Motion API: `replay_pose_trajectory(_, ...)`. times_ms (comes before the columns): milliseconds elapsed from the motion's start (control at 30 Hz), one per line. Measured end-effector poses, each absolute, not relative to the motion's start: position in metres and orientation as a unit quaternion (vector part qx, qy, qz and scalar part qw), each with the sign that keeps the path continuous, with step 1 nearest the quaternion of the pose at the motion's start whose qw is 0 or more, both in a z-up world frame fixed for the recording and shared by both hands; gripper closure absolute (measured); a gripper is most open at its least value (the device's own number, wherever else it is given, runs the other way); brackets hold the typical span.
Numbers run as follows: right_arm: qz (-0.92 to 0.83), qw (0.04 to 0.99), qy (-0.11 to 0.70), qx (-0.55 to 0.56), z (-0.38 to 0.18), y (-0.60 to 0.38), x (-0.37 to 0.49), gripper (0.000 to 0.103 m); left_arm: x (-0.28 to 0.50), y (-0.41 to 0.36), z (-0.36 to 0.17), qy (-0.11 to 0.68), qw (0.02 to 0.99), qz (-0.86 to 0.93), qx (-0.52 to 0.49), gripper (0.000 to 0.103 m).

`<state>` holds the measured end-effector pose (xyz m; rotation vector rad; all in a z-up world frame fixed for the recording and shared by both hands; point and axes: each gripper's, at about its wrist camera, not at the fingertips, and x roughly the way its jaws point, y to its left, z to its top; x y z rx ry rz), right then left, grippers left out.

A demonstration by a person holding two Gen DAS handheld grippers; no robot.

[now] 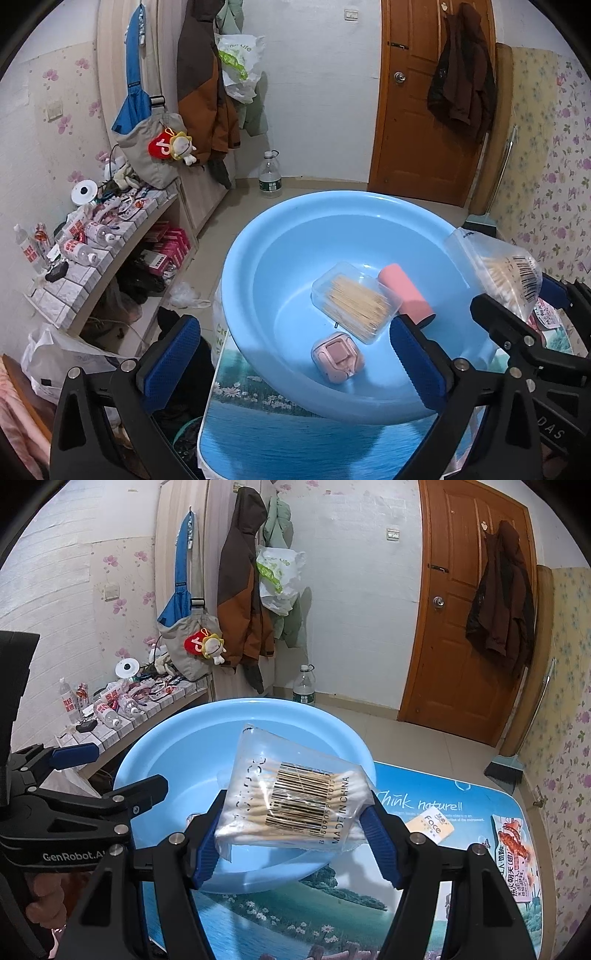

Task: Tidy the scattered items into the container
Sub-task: 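Lower the swab bag into the basin and open the right gripper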

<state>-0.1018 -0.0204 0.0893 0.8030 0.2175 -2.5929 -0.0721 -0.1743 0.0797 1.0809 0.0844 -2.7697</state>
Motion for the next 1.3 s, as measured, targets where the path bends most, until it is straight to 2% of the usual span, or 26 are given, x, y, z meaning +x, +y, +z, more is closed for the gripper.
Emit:
replay_pose_trajectory(433,-0.929,0.207,0.084,0.296,0.087,-0.026,-0.11,0.033,-0.07,-0.181,0.08,0.024,0.094,-0.926,0.364,0.0)
replay_pose_trajectory(767,-0.921,0.215,0.102,0.308,0.079,-0.047,-0.13,0.033,-0.065,-0.187,0.081,0.03,0.066,-0.929,0.364,0.0)
replay_pose_trajectory(967,-0.915,0.212,0.092,0.33,0.073,-0.053,-0.144,0.033,-0.068,-0.182,0.078,0.004,0.087,-0.921,0.38,0.0)
replay_pose_trajectory(1300,-0.907,0.214,0.092,0.35,0.069,-0.063,-0.156,0.032,-0.078,-0.192,0.069,0.026,0.103,-0.898,0.427,0.0)
